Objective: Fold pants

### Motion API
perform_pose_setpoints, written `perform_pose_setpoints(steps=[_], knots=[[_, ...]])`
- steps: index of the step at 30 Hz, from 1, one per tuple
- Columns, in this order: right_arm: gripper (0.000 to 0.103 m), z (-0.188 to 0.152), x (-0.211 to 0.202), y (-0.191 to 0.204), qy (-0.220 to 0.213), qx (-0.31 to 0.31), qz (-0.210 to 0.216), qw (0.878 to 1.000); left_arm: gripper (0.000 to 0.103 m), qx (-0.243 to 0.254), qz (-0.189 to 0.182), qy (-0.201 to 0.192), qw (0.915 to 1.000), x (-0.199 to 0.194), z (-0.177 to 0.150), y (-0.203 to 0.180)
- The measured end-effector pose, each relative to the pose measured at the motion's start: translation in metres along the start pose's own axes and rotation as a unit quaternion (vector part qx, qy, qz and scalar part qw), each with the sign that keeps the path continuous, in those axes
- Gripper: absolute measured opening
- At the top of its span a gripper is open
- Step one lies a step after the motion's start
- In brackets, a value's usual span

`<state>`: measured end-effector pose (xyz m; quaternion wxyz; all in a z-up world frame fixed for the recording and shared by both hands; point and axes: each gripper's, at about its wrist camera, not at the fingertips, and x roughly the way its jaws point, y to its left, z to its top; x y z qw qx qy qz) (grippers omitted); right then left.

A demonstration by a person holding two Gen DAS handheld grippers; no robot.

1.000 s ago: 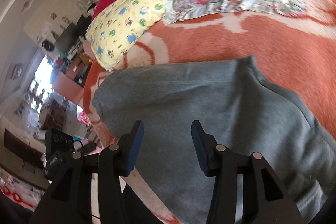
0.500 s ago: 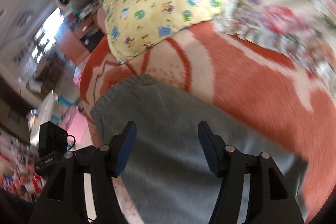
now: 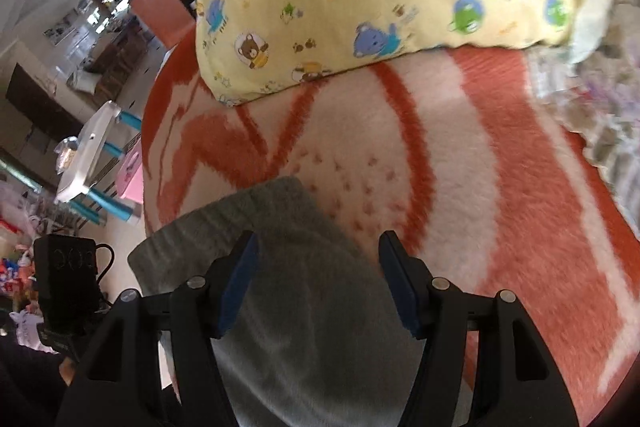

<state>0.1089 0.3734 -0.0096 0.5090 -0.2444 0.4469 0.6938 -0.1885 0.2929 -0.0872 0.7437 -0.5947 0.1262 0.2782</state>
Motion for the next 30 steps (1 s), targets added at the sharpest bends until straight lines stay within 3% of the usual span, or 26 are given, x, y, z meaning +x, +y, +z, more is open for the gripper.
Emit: perform_pose_setpoints(steps=[4,8,9,10,12,13,14,16,23,30], knots=[[0.065,0.005,0.032,-0.004,0.049,-0.001,0.01,0.999,0.1,0.018,0.002,-0.013,0.9997,0.01,0.002,-0.009],[0.064,0.002,0.038,0.0,0.046,-0.012,0.008,0.999,0.101,0.055,0.015,-0.022,0.9981,0.018,-0.001,-0.021],[0.054,0.001,0.036,0.001,0.045,-0.014,0.008,0.999,0.101,0.061,0.015,-0.022,0.9978,0.02,0.0,-0.023],[0.036,0.001,0.035,0.003,0.046,-0.015,0.014,0.999,0.1,0.067,0.011,-0.021,0.9975,0.023,0.001,-0.024],[0.022,0.0,0.036,0.007,0.049,-0.01,0.022,0.999,0.09,0.07,-0.003,-0.012,0.9975,0.026,0.005,-0.027],[0.018,-0.001,0.034,0.011,0.046,-0.015,0.012,0.999,0.062,0.067,-0.016,0.001,0.9976,0.03,0.008,-0.026],[0.015,-0.002,0.032,0.013,0.041,-0.015,0.008,0.999,0.018,0.061,-0.036,0.023,0.9972,0.035,0.01,-0.025],[0.005,-0.002,0.024,0.012,0.03,-0.006,0.004,1.0,0.02,0.051,-0.057,0.04,0.9963,0.039,0.008,-0.024],[0.004,-0.029,-0.036,0.022,-0.055,0.026,0.039,0.997,0.02,0.105,-0.112,0.018,0.988,0.01,-0.019,-0.064],[0.004,-0.087,-0.121,0.015,-0.153,0.064,0.049,0.985,0.02,0.152,-0.147,0.052,0.9761,0.004,-0.065,-0.108]])
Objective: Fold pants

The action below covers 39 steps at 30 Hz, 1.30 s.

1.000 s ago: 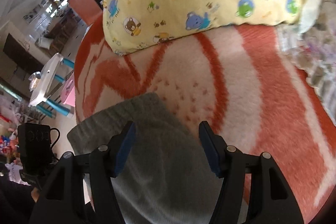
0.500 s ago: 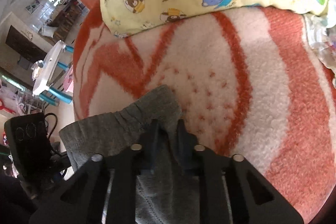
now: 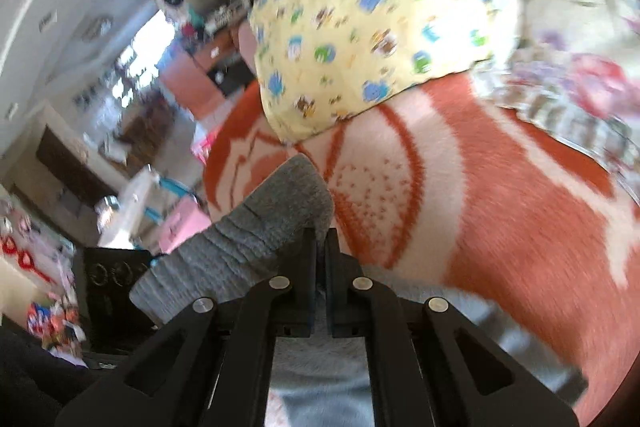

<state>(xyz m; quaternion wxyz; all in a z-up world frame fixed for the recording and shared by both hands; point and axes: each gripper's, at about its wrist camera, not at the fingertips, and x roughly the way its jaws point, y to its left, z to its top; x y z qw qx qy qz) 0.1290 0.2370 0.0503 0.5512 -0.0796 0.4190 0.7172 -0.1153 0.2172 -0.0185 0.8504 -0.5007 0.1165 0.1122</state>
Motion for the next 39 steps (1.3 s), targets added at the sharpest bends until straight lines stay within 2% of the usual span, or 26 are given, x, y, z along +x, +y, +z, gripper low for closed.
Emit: perform_pose_setpoints(steps=[9,21,28,33,39], knots=[[0.004,-0.073,-0.095,-0.038,-0.083,0.082,-0.011,0.993,0.02,0.048,-0.017,0.069,0.9963,0.033,-0.049,-0.054],[0.004,-0.142,-0.167,-0.061,-0.152,0.158,-0.026,0.975,0.02,0.09,-0.04,0.139,0.9854,0.065,-0.106,-0.104],[0.004,-0.187,-0.21,-0.073,-0.179,0.189,-0.047,0.964,0.02,0.111,-0.054,0.182,0.9755,0.088,-0.142,-0.133],[0.004,-0.227,-0.244,-0.084,-0.2,0.213,-0.067,0.954,0.02,0.138,-0.064,0.219,0.9637,0.11,-0.175,-0.16],[0.004,-0.269,-0.275,-0.102,-0.222,0.245,-0.084,0.94,0.02,0.171,-0.058,0.249,0.9514,0.137,-0.212,-0.182]])
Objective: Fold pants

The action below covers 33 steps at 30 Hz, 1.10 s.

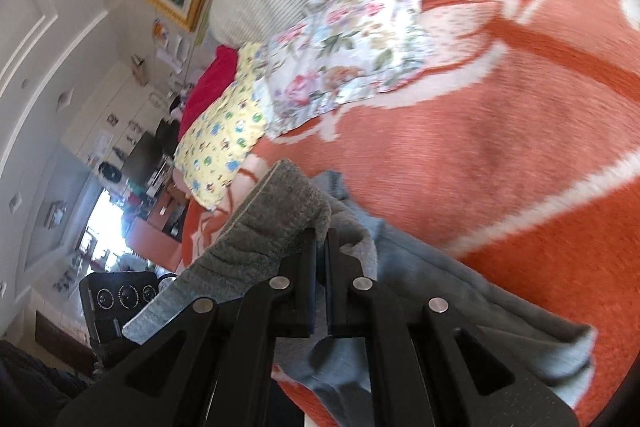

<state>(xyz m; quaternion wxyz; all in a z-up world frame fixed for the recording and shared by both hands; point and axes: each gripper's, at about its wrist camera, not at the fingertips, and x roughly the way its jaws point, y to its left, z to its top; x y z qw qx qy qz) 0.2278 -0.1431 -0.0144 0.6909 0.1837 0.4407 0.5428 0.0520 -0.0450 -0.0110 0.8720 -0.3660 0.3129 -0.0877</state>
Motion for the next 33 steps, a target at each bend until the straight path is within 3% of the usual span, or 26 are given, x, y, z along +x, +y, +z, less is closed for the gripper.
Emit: perform_pose_setpoints(steps=[11,22,25,30,33], knots=[[0.004,-0.002,-0.038,-0.04,-0.034,0.024,0.0,0.999,0.02,0.046,0.009,0.027,0.9986,0.039,-0.009,-0.04],[0.004,-0.023,-0.065,-0.077,-0.05,0.058,-0.007,0.997,0.021,0.114,0.038,0.052,0.9914,0.079,-0.029,-0.063],[0.004,-0.023,-0.068,-0.084,-0.053,0.063,-0.009,0.997,0.027,0.132,0.044,0.053,0.9889,0.085,-0.033,-0.068],[0.008,-0.03,-0.074,-0.094,-0.05,0.073,-0.014,0.996,0.052,0.148,0.035,0.059,0.9865,0.091,-0.042,-0.076],[0.008,-0.037,-0.084,-0.1,-0.057,0.085,-0.032,0.994,0.058,0.152,0.024,0.064,0.986,0.092,-0.049,-0.081]])
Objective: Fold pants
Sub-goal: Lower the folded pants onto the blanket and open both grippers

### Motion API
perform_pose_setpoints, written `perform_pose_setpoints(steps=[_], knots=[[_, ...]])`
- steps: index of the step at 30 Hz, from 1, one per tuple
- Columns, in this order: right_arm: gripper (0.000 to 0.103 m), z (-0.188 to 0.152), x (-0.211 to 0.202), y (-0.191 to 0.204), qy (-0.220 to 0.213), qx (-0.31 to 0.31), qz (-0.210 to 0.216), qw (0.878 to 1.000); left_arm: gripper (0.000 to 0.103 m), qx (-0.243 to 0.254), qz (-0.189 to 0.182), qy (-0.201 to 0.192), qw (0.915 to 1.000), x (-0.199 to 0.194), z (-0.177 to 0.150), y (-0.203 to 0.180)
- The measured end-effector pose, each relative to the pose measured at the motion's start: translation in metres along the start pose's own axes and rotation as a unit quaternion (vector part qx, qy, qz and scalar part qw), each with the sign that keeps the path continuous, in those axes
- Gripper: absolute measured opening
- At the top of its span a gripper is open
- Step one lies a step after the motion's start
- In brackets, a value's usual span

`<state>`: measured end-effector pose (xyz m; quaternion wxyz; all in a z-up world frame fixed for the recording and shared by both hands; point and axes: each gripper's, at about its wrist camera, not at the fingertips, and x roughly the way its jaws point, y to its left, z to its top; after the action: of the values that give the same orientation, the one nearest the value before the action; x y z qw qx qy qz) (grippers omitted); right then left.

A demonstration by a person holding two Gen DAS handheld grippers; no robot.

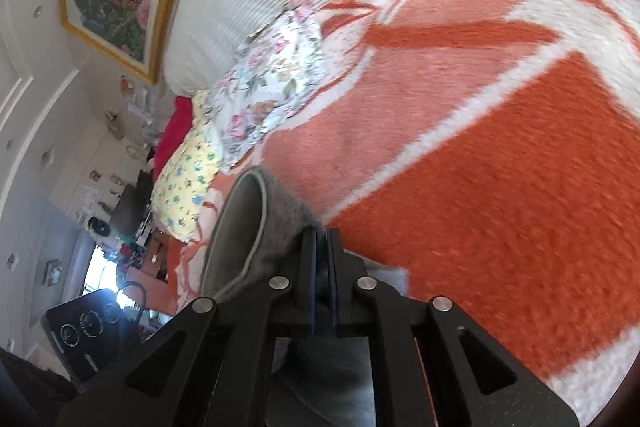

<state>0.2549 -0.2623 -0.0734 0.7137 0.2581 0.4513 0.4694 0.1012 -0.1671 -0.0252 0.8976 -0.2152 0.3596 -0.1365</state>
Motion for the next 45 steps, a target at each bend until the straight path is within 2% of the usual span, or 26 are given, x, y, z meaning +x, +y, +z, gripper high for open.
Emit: perform_pose_setpoints(steps=[5,7,8,12,16,20,22,24,27,28,29,30,31,32,33,37,39,41,43,45], knots=[[0.008,-0.008,-0.023,-0.013,-0.014,0.02,-0.044,0.999,0.068,0.008,-0.021,0.012,0.9997,0.005,-0.006,-0.009],[0.01,-0.011,-0.032,-0.015,-0.02,0.024,-0.052,0.998,0.068,0.009,-0.042,0.016,0.999,0.003,-0.007,-0.01],[0.013,-0.012,-0.038,-0.015,-0.024,0.025,-0.056,0.998,0.07,0.011,-0.062,0.019,0.9978,0.0,-0.007,-0.012],[0.04,-0.017,-0.059,-0.011,-0.042,0.022,-0.071,0.996,0.07,0.034,-0.075,0.017,0.9964,-0.013,-0.01,-0.023],[0.042,-0.021,-0.077,0.001,-0.059,0.012,-0.073,0.996,0.07,0.053,-0.066,0.012,0.9963,-0.02,-0.011,-0.023],[0.046,-0.023,-0.092,0.017,-0.078,0.006,-0.054,0.995,0.07,0.057,-0.055,0.02,0.9967,-0.013,-0.011,-0.023],[0.058,-0.024,-0.094,0.028,-0.081,-0.004,-0.051,0.995,0.07,0.064,-0.042,0.021,0.9968,-0.012,-0.013,-0.025],[0.063,-0.026,-0.092,0.041,-0.081,-0.022,-0.051,0.995,0.07,0.068,-0.027,0.026,0.997,-0.005,-0.013,-0.024],[0.068,-0.026,-0.077,0.053,-0.068,-0.043,-0.061,0.995,0.068,0.064,-0.024,0.038,0.9969,0.006,-0.015,-0.019],[0.069,-0.026,-0.067,0.054,-0.06,-0.049,-0.069,0.995,0.068,0.065,-0.023,0.042,0.9967,0.009,-0.016,-0.018],[0.069,-0.026,-0.061,0.053,-0.054,-0.051,-0.074,0.995,0.063,0.067,-0.024,0.053,0.9961,0.015,-0.018,-0.016],[0.068,-0.026,-0.052,0.05,-0.048,-0.05,-0.078,0.995,0.051,0.067,-0.025,0.06,0.9956,0.02,-0.02,-0.014],[0.065,-0.026,-0.045,0.047,-0.045,-0.048,-0.079,0.995,0.046,0.067,-0.023,0.065,0.9953,0.024,-0.022,-0.013],[0.041,-0.025,-0.037,0.042,-0.041,-0.045,-0.083,0.995,0.034,0.068,-0.021,0.068,0.9952,0.027,-0.022,-0.011],[0.015,-0.022,-0.031,0.037,-0.034,-0.038,-0.083,0.995,0.028,0.068,-0.022,0.067,0.9952,0.028,-0.02,-0.011],[0.014,-0.003,-0.036,0.023,-0.062,-0.012,-0.074,0.995,0.028,0.083,-0.054,0.044,0.9941,0.021,0.002,-0.017],[0.014,0.002,-0.04,0.014,-0.072,0.001,-0.068,0.995,0.027,0.099,-0.065,0.058,0.9913,0.025,0.002,-0.023],[0.014,-0.002,-0.035,0.002,-0.058,0.009,-0.083,0.995,0.026,0.107,-0.07,0.089,0.9878,0.035,-0.012,-0.022],[0.022,-0.012,-0.03,-0.011,-0.043,0.019,-0.1,0.994,0.025,0.105,-0.073,0.107,0.9861,0.043,-0.027,-0.017],[0.049,-0.024,-0.027,-0.024,-0.037,0.029,-0.128,0.991,0.026,0.097,-0.082,0.102,0.9867,0.041,-0.032,-0.014]])
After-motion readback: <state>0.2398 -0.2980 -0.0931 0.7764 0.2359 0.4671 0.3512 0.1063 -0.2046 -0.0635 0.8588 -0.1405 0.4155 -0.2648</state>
